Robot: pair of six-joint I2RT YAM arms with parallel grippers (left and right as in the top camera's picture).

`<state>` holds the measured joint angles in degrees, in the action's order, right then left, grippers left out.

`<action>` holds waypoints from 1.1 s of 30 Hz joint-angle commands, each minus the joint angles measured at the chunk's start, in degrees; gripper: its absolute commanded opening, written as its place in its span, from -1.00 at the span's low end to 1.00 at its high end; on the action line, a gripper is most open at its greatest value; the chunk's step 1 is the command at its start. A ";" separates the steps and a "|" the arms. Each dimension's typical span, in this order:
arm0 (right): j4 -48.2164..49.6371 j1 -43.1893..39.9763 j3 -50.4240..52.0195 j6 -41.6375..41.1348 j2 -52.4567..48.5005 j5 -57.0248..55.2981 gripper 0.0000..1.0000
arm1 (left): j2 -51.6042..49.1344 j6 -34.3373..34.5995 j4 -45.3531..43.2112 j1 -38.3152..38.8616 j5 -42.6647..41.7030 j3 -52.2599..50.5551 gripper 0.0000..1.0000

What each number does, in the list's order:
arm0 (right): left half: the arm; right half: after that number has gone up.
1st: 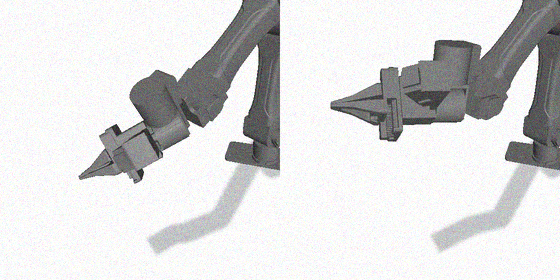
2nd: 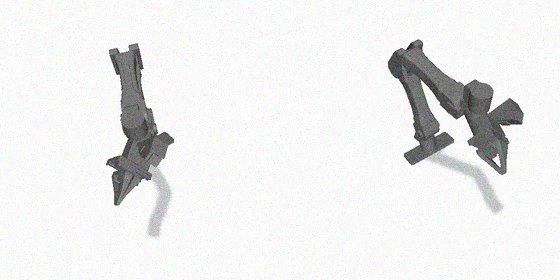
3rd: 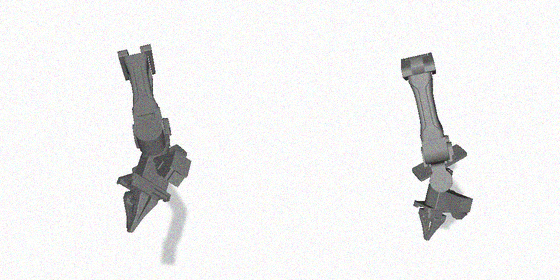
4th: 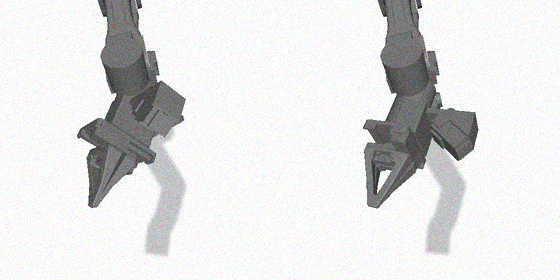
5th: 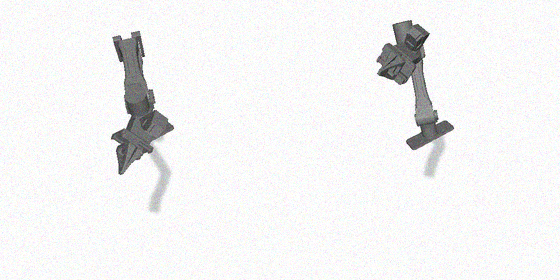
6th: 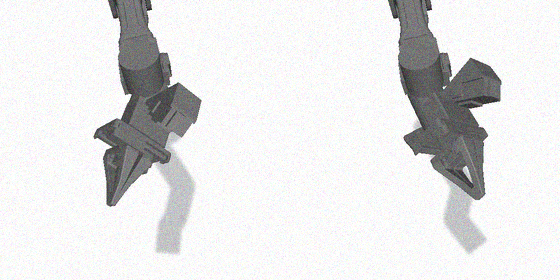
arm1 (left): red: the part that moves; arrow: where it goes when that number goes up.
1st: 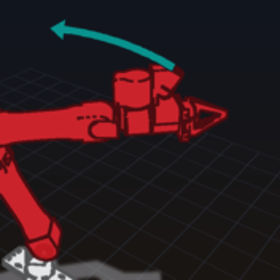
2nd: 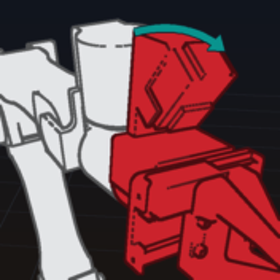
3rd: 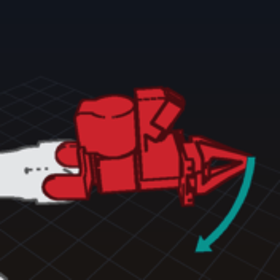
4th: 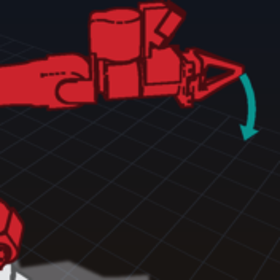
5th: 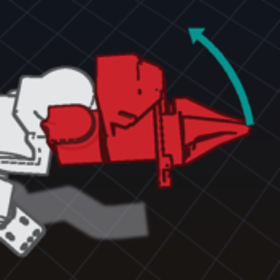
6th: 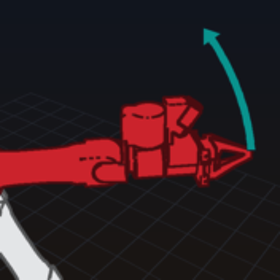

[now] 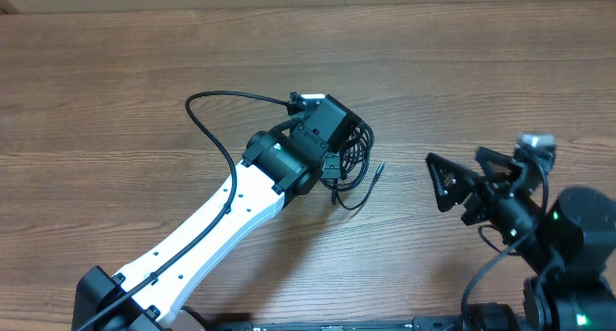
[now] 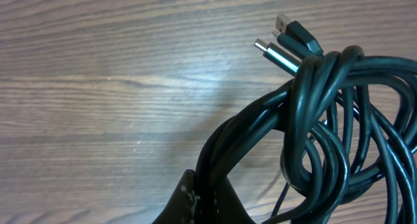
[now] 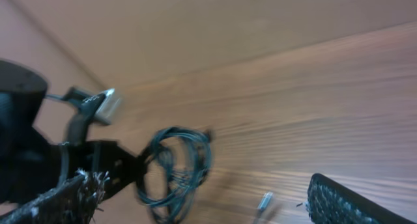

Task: Untangle cables
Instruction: 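Move the right gripper toward the cable bundle held by the left gripper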

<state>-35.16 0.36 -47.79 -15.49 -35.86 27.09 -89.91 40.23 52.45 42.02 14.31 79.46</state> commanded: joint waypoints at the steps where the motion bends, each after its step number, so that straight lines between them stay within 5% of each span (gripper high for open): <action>1: 1.88 -0.22 -1.46 -0.22 -1.84 11.52 1.00 | 2.03 1.36 -1.53 0.31 -0.81 0.98 -0.92; 7: 8.17 -0.22 -1.46 -0.42 -2.64 25.66 1.00 | 3.17 1.38 -3.28 -0.42 -1.11 1.07 -0.92; 17: 13.42 -0.22 -1.46 -12.17 -4.37 24.44 1.00 | 6.12 0.90 -6.45 -3.23 -9.29 1.07 -0.92; 22: 9.70 -0.22 -1.44 -13.29 -8.59 23.76 1.00 | 7.34 -4.68 -5.92 -3.23 -14.40 1.07 -0.92; 27: 7.56 -0.22 -1.44 -13.53 -14.14 24.98 0.72 | 7.65 -9.79 -5.79 -3.04 -18.40 1.05 -0.92; 33: 7.67 -0.22 -1.46 -13.64 -18.08 28.09 0.63 | 7.65 -11.50 -6.16 -2.89 -17.18 1.05 -0.92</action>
<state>-27.77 0.36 -47.86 -28.86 -53.34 53.17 -84.09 31.75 47.00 38.89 -2.00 79.46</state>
